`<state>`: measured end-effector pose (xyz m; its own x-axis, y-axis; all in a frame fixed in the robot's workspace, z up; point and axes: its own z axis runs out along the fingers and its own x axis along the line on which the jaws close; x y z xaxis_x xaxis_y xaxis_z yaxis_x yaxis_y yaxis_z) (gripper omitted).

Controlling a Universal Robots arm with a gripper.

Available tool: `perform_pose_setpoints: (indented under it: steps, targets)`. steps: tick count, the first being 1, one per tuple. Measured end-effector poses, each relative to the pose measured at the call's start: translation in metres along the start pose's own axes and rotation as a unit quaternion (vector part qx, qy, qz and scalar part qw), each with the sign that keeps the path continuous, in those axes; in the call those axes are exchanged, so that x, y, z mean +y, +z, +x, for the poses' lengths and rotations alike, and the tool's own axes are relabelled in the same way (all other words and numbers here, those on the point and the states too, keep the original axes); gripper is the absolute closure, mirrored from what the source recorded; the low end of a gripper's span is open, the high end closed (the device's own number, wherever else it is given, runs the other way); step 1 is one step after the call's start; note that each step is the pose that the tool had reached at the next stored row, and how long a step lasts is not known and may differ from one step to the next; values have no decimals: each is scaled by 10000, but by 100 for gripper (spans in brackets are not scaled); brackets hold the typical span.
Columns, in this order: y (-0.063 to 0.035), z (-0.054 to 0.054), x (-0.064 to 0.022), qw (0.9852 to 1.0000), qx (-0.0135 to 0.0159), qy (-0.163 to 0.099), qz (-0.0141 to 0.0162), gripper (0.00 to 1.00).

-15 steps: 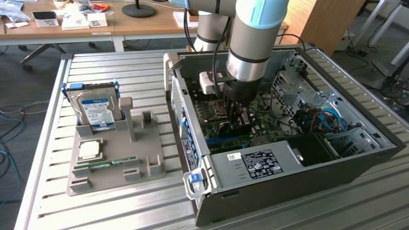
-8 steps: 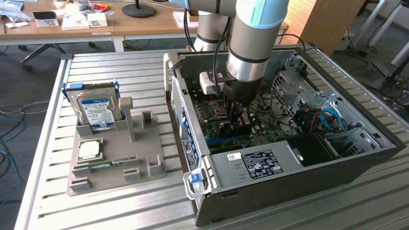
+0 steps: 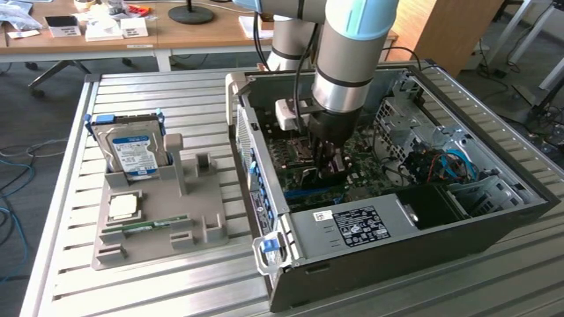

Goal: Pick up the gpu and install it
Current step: 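Insert the gpu into the slot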

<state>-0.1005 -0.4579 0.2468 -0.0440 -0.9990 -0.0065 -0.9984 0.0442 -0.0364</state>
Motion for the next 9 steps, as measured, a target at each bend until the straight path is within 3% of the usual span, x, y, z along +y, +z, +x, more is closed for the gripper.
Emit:
perform_pose_setpoints:
  steps: [9]
  targets:
    - [24, 1, 1, 10000, 0, 0, 0, 73]
